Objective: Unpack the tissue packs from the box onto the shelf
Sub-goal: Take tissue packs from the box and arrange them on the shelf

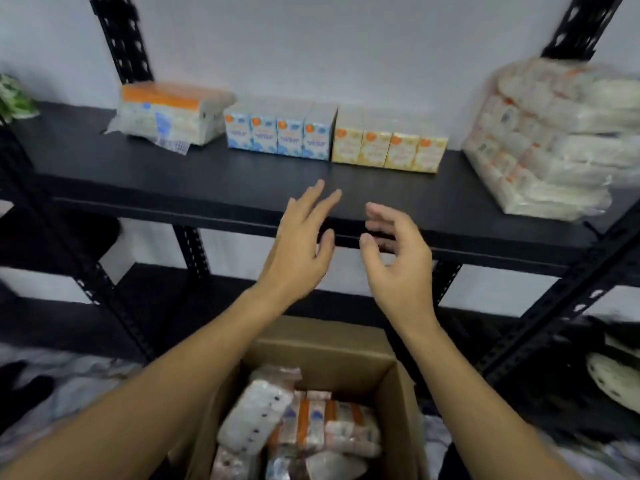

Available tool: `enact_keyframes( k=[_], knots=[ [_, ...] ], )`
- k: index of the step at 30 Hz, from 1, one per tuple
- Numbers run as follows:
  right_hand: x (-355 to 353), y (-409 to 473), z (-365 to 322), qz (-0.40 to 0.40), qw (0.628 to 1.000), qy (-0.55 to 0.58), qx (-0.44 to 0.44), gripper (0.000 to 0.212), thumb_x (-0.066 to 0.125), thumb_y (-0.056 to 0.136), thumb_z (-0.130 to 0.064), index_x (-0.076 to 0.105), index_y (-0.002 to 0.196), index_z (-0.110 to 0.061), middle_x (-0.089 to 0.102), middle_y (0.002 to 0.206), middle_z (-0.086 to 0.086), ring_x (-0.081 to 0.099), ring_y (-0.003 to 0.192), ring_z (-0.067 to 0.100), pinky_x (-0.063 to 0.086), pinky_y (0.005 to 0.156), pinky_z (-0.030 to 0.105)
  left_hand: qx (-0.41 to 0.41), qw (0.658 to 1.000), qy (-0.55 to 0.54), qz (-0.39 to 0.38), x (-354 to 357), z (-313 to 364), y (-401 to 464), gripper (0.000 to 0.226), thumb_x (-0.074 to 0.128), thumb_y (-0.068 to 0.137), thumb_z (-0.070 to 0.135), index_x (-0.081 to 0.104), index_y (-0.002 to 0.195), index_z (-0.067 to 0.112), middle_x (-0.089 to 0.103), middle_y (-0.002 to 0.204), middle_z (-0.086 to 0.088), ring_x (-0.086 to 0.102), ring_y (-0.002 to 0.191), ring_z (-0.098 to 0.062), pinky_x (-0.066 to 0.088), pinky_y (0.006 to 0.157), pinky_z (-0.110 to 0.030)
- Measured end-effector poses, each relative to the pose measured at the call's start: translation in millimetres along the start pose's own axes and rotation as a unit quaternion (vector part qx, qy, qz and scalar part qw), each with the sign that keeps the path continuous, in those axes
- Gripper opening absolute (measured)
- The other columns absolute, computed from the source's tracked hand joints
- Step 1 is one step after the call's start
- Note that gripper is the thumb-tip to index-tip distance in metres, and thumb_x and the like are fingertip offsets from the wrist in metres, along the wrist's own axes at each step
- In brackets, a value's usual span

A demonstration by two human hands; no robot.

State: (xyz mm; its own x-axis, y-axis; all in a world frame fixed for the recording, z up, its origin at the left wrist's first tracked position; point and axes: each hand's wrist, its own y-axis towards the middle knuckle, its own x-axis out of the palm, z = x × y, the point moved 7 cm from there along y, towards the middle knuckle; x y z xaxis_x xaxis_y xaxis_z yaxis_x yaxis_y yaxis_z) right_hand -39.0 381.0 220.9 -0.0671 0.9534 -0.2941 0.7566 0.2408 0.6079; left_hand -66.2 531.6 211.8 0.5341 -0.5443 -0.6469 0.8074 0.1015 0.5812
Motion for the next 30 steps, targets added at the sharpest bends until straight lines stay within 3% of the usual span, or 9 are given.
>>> enact_keyframes(
  k=[3,6,8,11,13,17,22,26,30],
  knots=[
    [27.2,-62.4,25.3,-0.065,0.997,-0.01,0.03,0.035,0.063,0.093,-0.01,0.059,0.125,-0.024,0.059,0.113,-0.013,0.06,0.105,0.004,0.052,0.087,0.021,-0.001,0.999,-0.015,-0.036,8.9,-19.4,-84.2,0.054,0.046,0.098,0.013,0.035,0.15,0.019,0.02,0.161,0.003,0.016,0.149,-0.009,0.017,0.122,-0.038],
    [54.6,-137.1,87.4,-0.184,0.968,-0.078,0.153,0.041,0.065,0.092,-0.021,0.053,0.129,-0.033,0.056,0.117,-0.018,0.052,0.106,-0.011,0.043,0.092,0.009,-0.133,0.986,0.01,-0.099,31.8,-73.0,-164.1,0.058,0.05,0.097,0.017,0.031,0.152,0.022,0.016,0.162,0.004,0.02,0.147,-0.014,0.027,0.114,-0.03],
    [63.0,-191.2,132.2,-0.246,0.939,-0.107,0.216,0.046,0.067,0.09,-0.025,0.05,0.132,-0.032,0.057,0.124,-0.012,0.053,0.111,-0.005,0.045,0.1,0.02,-0.231,0.958,0.068,-0.154,51.0,-114.6,-214.1,0.059,0.049,0.098,0.029,0.028,0.152,0.018,0.015,0.162,-0.004,0.02,0.147,-0.022,0.02,0.112,-0.024],
    [60.6,-261.6,185.2,-0.327,0.879,-0.158,0.309,0.052,0.065,0.092,-0.028,0.045,0.14,-0.026,0.051,0.135,-0.003,0.054,0.121,0.014,0.046,0.102,0.034,-0.318,0.911,0.101,-0.241,79.9,-146.5,-260.6,0.064,0.05,0.097,0.034,0.026,0.152,0.013,0.016,0.161,-0.01,0.02,0.146,-0.026,0.022,0.118,-0.033],
    [58.0,-283.8,202.9,-0.349,0.852,-0.177,0.347,0.058,0.064,0.091,-0.031,0.042,0.145,-0.023,0.048,0.142,0.002,0.052,0.125,0.02,0.045,0.103,0.035,-0.3,0.911,0.092,-0.269,97.3,-142.6,-265.4,0.063,0.053,0.096,0.032,0.027,0.152,0.019,0.017,0.161,-0.007,0.021,0.145,-0.024,0.023,0.118,-0.035],
    [72.6,-286.4,219.3,-0.351,0.857,-0.18,0.332,0.053,0.064,0.091,-0.031,0.045,0.14,-0.032,0.048,0.142,-0.003,0.05,0.127,0.018,0.044,0.106,0.04,-0.202,0.927,0.129,-0.287,123.2,-128.9,-258.5,0.062,0.057,0.092,0.035,0.031,0.148,0.031,0.022,0.158,-0.001,0.017,0.145,-0.021,0.019,0.12,-0.036],
    [84.6,-311.4,246.3,-0.421,0.803,-0.241,0.346,0.06,0.057,0.095,-0.04,0.032,0.149,-0.031,0.027,0.159,0.0,0.037,0.14,0.025,0.039,0.112,0.043,-0.222,0.895,0.175,-0.346,137.0,-152.0,-256.0,0.07,0.058,0.092,0.043,0.024,0.15,0.03,0.011,0.161,-0.006,0.011,0.147,-0.029,0.014,0.121,-0.043],
    [102.9,-306.4,269.4,-0.436,0.798,-0.257,0.328,0.063,0.052,0.091,-0.057,0.037,0.146,-0.032,0.04,0.152,0.001,0.042,0.136,0.023,0.04,0.11,0.046,-0.22,0.883,0.183,-0.372,143.5,-162.0,-249.1,0.067,0.057,0.092,0.046,0.027,0.151,0.029,0.012,0.161,-0.006,0.008,0.149,-0.028,0.009,0.121,-0.044],
    [114.4,-309.7,299.1,-0.468,0.772,-0.316,0.293,0.067,0.053,0.087,-0.059,0.038,0.146,-0.029,0.043,0.15,0.001,0.042,0.136,0.022,0.037,0.111,0.044,-0.214,0.88,0.185,-0.383,147.8,-164.9,-250.4,0.063,0.056,0.093,0.045,0.031,0.148,0.028,0.019,0.159,-0.003,0.01,0.148,-0.026,0.01,0.12,-0.043]
  ],
)
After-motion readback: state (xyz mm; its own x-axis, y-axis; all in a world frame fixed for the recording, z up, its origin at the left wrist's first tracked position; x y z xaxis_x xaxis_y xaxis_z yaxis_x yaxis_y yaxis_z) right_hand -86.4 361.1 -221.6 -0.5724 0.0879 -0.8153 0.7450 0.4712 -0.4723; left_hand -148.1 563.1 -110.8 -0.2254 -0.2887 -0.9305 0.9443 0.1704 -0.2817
